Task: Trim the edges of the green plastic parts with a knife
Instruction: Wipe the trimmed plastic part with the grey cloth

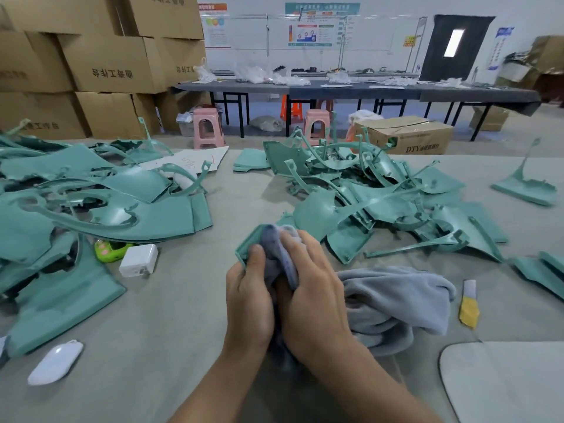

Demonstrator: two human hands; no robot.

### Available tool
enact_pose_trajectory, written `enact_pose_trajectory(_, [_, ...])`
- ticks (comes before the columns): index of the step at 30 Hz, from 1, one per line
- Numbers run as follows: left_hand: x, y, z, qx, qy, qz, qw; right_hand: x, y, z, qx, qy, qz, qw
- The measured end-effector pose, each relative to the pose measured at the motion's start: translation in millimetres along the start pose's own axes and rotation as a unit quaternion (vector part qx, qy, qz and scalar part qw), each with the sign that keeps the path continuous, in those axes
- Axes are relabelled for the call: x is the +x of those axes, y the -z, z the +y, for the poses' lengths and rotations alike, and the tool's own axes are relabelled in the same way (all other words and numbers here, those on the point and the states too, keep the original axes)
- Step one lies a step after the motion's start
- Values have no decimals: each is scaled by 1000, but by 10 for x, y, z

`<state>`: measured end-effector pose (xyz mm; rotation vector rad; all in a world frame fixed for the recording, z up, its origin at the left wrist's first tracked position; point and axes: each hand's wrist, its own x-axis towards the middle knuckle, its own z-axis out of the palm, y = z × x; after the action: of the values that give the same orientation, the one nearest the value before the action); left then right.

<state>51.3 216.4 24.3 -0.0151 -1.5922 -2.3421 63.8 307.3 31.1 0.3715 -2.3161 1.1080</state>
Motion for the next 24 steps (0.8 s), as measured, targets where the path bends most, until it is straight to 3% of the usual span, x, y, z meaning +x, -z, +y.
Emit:
enact_pose_trajectory(4, [-46, -33, 67, -7, -29, 13, 999, 217, -16, 59, -16, -97, 44, 994])
enact_pose_trajectory(7, [-79, -23, 93, 6, -54, 8, 998, 411, 88, 269, 23, -183, -7, 983])
enact_pose_trajectory(10, [-78, -31, 97, 11, -71, 23, 997, 425, 167, 344, 42, -183, -35, 982])
enact_pose_trajectory(15, [87, 74, 214, -16, -111, 148, 983, 293, 120, 351, -27, -102, -66, 992])
enact_pose_trajectory(18, [226, 214, 242, -75, -70, 228, 968, 250, 109, 358, -19, -91, -49, 994])
enact_pose_trajectory(24, [238, 236, 309, -129, -51, 269, 953, 267, 168, 453, 130, -210, 33, 968])
